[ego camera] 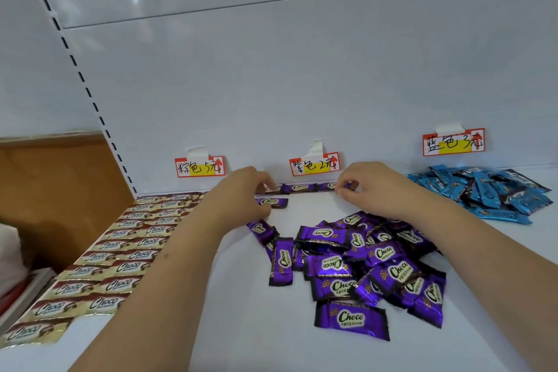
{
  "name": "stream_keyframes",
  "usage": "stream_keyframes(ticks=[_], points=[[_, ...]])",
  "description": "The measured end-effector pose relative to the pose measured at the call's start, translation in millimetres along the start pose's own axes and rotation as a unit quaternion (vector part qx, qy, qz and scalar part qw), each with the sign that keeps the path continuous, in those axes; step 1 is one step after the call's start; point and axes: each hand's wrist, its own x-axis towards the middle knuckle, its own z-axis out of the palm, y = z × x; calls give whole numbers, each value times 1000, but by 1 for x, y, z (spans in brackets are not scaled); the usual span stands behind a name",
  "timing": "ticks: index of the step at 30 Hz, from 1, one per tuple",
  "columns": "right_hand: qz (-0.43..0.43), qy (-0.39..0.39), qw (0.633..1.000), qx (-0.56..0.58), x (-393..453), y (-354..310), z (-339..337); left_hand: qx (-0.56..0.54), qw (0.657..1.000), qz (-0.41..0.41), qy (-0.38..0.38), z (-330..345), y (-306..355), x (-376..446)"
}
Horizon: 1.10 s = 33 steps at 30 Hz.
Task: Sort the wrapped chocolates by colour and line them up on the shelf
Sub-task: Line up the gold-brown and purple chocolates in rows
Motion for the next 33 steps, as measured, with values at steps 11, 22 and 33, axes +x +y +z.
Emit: stream_keyframes(ticks=[11,22,33], points=[[-7,-9,1000,2,0,0,1,-6,999,-10,-44,2,6,-1],[-15,18,998,62,0,-17,-14,-35,997,-55,-51,-19,6,-7],[-62,-214,966,134,-14,-48,-18,18,975,-107,-193,-19,18,-12]])
